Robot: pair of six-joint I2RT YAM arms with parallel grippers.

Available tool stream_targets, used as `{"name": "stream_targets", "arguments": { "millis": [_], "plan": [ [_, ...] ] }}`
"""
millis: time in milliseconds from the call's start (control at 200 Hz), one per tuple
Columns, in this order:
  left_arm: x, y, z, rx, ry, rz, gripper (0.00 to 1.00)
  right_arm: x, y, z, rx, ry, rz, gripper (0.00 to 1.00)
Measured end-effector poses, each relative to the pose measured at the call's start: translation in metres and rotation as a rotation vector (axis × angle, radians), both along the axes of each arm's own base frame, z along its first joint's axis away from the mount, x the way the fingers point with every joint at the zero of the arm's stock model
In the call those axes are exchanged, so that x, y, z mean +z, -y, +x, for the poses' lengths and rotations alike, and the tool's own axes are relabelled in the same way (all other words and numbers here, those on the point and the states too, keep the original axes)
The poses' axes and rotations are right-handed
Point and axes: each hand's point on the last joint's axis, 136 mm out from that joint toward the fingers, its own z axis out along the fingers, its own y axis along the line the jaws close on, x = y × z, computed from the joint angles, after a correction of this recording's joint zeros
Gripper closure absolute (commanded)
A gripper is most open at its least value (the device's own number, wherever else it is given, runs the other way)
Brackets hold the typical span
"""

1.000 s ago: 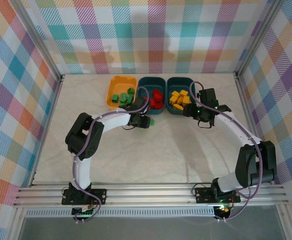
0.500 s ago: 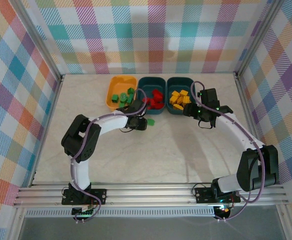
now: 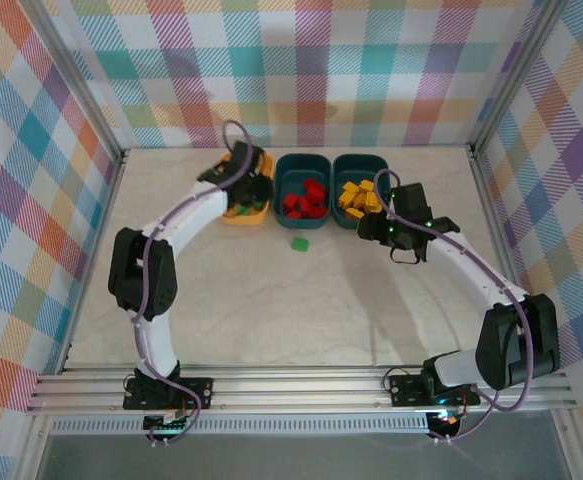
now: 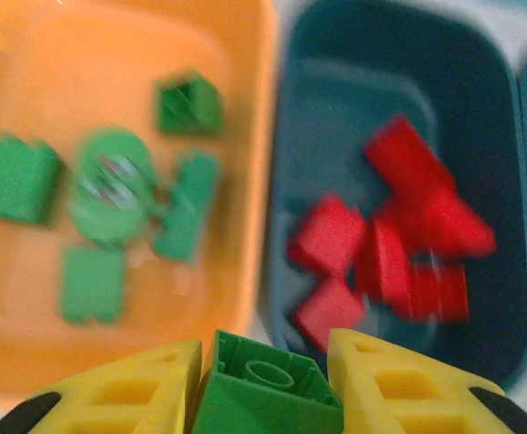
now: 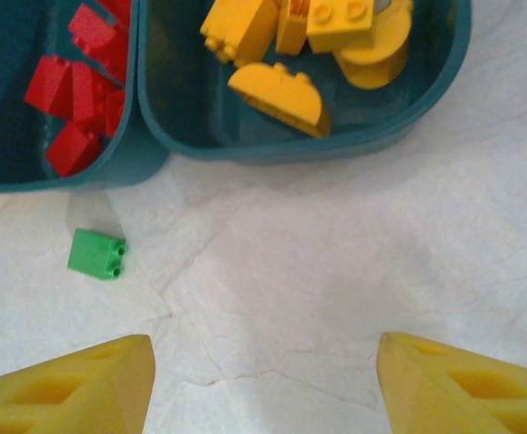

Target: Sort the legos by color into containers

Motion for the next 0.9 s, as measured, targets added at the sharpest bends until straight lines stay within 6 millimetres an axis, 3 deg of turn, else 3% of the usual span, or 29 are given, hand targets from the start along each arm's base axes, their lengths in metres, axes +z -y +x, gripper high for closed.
{"name": "stream_targets", "arguments": {
  "millis": [80,160,295,410,505,615,780,900],
  "plan": [
    [0.004,-0.032,0.035,0.089,0.008,-0.026,0.73,-0.004,-0.003,-0.008,0.009,-0.012,0.006,0.34],
    [-0.012,-0.061,0.060,0.153,-0.025,-0.022,0.72,-0.004,-0.005,-0.014,0.015,-0.012,0.018,0.34],
    [-0.048,-0.071,0.078,0.164,-0.103,0.003,0.69,0.006,-0.006,-0.019,0.015,0.009,0.040,0.33],
    [-0.065,-0.061,0.081,0.133,-0.147,0.012,0.61,0.012,-0.013,-0.023,0.032,0.024,0.051,0.33],
    [-0.070,-0.058,0.081,0.124,-0.164,0.014,0.40,0.011,-0.023,-0.029,0.062,0.014,0.051,0.32],
    [-0.068,-0.056,0.081,0.120,-0.167,0.003,0.28,0.008,-0.036,-0.037,0.099,0.002,0.049,0.31],
    [-0.064,-0.050,0.075,0.097,-0.170,-0.014,0.22,0.003,-0.045,-0.042,0.121,-0.015,0.036,0.30],
    [-0.045,-0.043,0.045,0.070,-0.170,-0.026,0.19,0.002,-0.041,-0.040,0.102,-0.006,0.014,0.28]
  ]
}}
